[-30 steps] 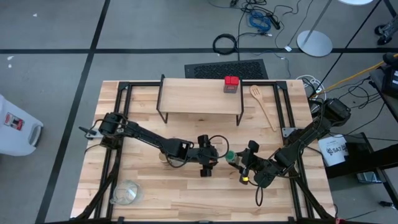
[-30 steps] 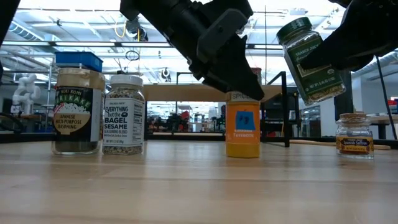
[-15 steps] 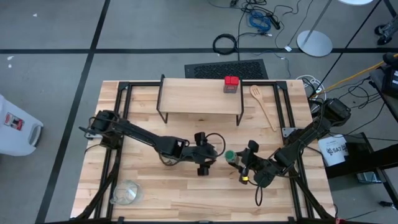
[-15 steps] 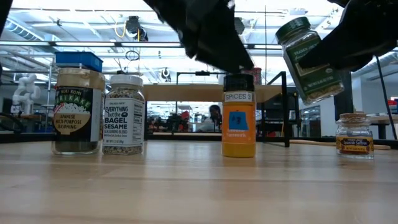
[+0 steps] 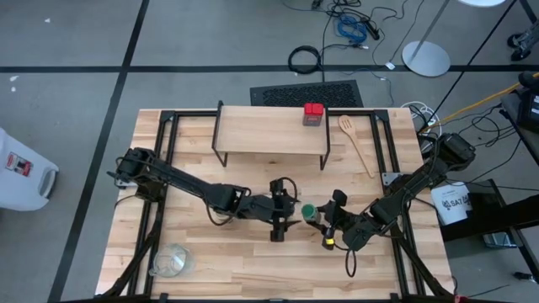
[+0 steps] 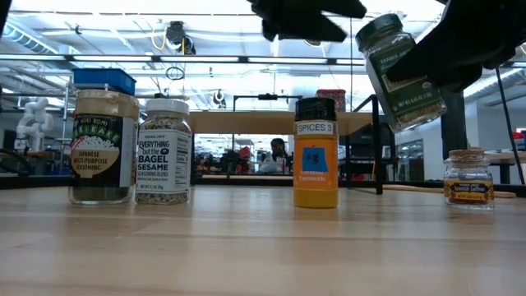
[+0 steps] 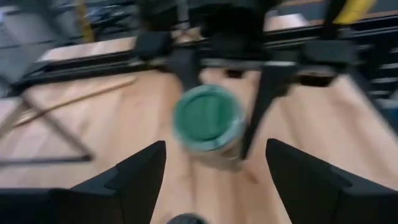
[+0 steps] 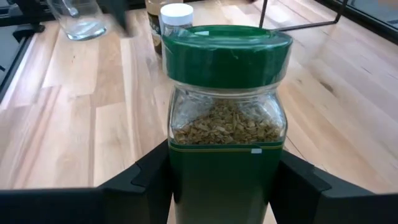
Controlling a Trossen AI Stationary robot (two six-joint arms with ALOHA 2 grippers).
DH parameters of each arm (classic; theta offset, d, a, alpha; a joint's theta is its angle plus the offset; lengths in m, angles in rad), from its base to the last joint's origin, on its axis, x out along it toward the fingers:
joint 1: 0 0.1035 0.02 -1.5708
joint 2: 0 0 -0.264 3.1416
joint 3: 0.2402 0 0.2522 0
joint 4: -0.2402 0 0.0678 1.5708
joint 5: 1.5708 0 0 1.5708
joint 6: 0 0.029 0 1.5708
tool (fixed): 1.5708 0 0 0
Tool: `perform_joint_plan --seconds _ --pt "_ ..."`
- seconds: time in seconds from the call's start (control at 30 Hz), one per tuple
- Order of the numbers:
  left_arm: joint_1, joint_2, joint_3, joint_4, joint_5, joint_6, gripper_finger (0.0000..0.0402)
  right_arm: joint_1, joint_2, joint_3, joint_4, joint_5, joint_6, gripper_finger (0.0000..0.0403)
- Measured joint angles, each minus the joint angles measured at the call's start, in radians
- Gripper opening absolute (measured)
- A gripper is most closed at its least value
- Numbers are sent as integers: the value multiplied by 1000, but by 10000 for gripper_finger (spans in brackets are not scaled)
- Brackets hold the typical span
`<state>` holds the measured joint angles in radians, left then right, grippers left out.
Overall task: Shelf spices
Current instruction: Put the black seasoning bottle in the center of the table and put the green seasoning bottle beside the black seasoning bottle
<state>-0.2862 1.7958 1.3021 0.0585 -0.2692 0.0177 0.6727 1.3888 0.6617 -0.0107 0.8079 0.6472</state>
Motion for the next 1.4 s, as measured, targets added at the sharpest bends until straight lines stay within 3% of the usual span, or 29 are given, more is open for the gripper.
perform_joint_plan --seconds 0.13,0.6,1.4 --pt "13 0 0 56 139 23 286 0 0 0 0 -3 -6 196" --pt "77 30 0 86 182 70 286 -8 0 0 1 -5 -31 196" --pt "86 68 0 142 184 71 286 -26 0 0 20 -32 -60 196"
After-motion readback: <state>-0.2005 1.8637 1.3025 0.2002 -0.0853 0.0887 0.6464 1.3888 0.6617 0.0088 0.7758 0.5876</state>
